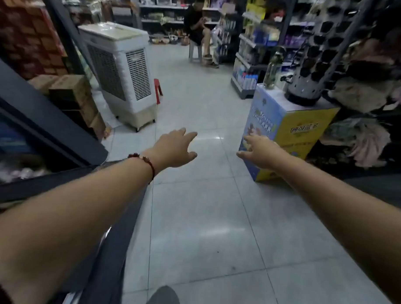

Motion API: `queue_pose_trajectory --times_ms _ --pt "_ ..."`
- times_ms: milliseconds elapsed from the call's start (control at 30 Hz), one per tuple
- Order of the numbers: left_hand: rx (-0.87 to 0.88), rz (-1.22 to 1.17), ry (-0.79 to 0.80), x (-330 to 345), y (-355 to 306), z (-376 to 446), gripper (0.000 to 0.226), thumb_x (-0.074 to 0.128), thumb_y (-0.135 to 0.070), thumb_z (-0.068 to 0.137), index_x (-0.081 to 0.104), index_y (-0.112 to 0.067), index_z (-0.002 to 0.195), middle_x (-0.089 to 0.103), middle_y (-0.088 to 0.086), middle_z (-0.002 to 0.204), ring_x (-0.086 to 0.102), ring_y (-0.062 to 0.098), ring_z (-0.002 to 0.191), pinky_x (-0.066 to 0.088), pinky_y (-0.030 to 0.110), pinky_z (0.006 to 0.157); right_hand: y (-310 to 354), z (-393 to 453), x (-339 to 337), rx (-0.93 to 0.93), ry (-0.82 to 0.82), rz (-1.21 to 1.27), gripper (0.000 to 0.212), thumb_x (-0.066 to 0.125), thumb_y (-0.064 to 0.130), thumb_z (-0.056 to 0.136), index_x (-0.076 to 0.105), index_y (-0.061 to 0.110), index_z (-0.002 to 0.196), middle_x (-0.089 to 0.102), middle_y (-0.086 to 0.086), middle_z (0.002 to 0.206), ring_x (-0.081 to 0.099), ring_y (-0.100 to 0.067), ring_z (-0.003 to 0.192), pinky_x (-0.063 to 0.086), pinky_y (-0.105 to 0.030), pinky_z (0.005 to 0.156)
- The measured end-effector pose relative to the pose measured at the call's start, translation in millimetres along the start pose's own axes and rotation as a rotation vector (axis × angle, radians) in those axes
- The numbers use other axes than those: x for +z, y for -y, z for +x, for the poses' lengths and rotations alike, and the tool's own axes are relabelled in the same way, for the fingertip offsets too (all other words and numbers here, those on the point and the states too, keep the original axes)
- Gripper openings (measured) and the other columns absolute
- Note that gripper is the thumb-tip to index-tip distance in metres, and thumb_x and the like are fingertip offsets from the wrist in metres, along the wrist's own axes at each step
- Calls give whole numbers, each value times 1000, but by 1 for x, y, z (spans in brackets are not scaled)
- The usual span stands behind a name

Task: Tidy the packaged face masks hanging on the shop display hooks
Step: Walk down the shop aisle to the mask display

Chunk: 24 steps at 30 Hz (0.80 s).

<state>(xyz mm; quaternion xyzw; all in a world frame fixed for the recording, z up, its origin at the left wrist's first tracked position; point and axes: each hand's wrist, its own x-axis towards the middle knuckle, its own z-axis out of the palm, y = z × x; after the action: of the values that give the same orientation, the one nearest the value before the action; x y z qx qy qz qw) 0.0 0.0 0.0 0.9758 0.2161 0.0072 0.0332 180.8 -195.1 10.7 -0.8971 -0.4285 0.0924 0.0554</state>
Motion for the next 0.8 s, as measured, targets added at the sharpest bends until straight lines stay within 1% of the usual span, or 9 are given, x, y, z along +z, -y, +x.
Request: queue_pose_trajectory --times_ms 67,133,233,300,400,533,633,800 --pt "-30 26 57 14 8 18 73 51 -52 96 22 -25 156 31 12 157 39 33 137 40 46 107 -4 21 13 2 26 -18 71 54 54 92 34 18 150 38 -10 152 37 -34 136 36 -46 109" --pt "-46 53 92 30 21 39 72 50 -53 96 22 -24 156 33 12 155 41 33 135 40 47 104 -6 47 28 16 83 -2 73 54 53 93 31 18 152 35 -9 154 35 -33 138 34 -45 111" --pt "-39 78 111 45 47 93 72 49 -53 96 22 -24 156 31 12 157 39 33 137 38 47 108 -4 105 42 13 115 -12 75 53 54 93 28 17 153 34 -10 155 32 -33 140 32 -47 113" --pt "-57 81 106 49 70 138 71 48 -52 97 22 -24 157 28 13 159 37 33 139 37 47 110 -1 156 45 2 117 -29 74 53 54 92 28 18 153 34 -11 154 33 -33 140 31 -47 113" --pt "-99 17 119 60 110 211 71 49 -51 97 21 -24 157 24 13 162 34 34 142 35 47 111 5 241 48 -7 129 -3 73 53 52 93 27 19 153 32 -9 156 31 -32 141 30 -47 114" --pt "-154 -7 210 73 161 306 69 47 -50 98 23 -23 157 27 13 159 35 34 141 35 48 112 8 353 43 36 183 0 73 53 51 94 25 20 154 30 -8 157 31 -32 141 31 -46 114" --pt "-137 20 187 58 191 381 65 45 -48 99 27 -20 155 33 13 156 38 33 138 37 46 110 1 427 26 69 188 38 73 53 51 94 25 19 154 28 -8 158 28 -32 142 29 -45 115" --pt "-40 43 85 17 205 515 64 46 -49 99 31 -19 153 36 12 153 40 32 135 38 45 108 -30 537 -17 106 86 92 71 51 52 95 26 20 154 23 -6 161 22 -29 146 23 -43 116"
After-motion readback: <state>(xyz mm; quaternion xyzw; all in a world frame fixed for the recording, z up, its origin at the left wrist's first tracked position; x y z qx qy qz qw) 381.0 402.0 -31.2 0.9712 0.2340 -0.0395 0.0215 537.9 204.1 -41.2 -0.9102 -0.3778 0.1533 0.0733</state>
